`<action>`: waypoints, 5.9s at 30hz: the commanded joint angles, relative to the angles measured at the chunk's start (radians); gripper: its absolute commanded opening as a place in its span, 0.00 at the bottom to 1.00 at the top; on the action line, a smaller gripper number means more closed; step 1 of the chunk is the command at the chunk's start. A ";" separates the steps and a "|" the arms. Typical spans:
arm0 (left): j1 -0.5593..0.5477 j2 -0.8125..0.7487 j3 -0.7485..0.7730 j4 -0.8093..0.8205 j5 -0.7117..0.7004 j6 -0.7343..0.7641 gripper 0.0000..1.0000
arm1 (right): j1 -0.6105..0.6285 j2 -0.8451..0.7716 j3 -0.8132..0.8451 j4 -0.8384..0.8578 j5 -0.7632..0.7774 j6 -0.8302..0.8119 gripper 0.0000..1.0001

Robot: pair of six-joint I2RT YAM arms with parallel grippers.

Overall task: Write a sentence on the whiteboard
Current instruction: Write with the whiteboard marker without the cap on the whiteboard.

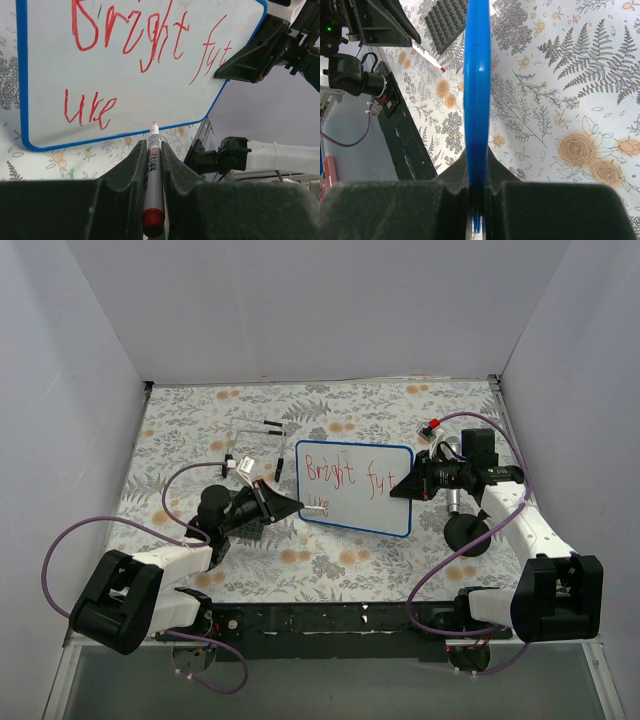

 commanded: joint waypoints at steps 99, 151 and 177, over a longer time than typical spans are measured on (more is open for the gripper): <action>-0.224 0.083 0.129 -0.154 -0.352 0.153 0.00 | -0.002 -0.041 -0.008 0.030 -0.050 -0.014 0.01; -0.200 -0.079 -0.035 0.002 -0.190 -0.022 0.00 | -0.007 -0.058 -0.015 0.034 -0.052 -0.010 0.01; -0.264 0.172 0.081 0.151 -0.263 -0.028 0.00 | -0.005 -0.047 -0.012 0.034 -0.055 -0.009 0.01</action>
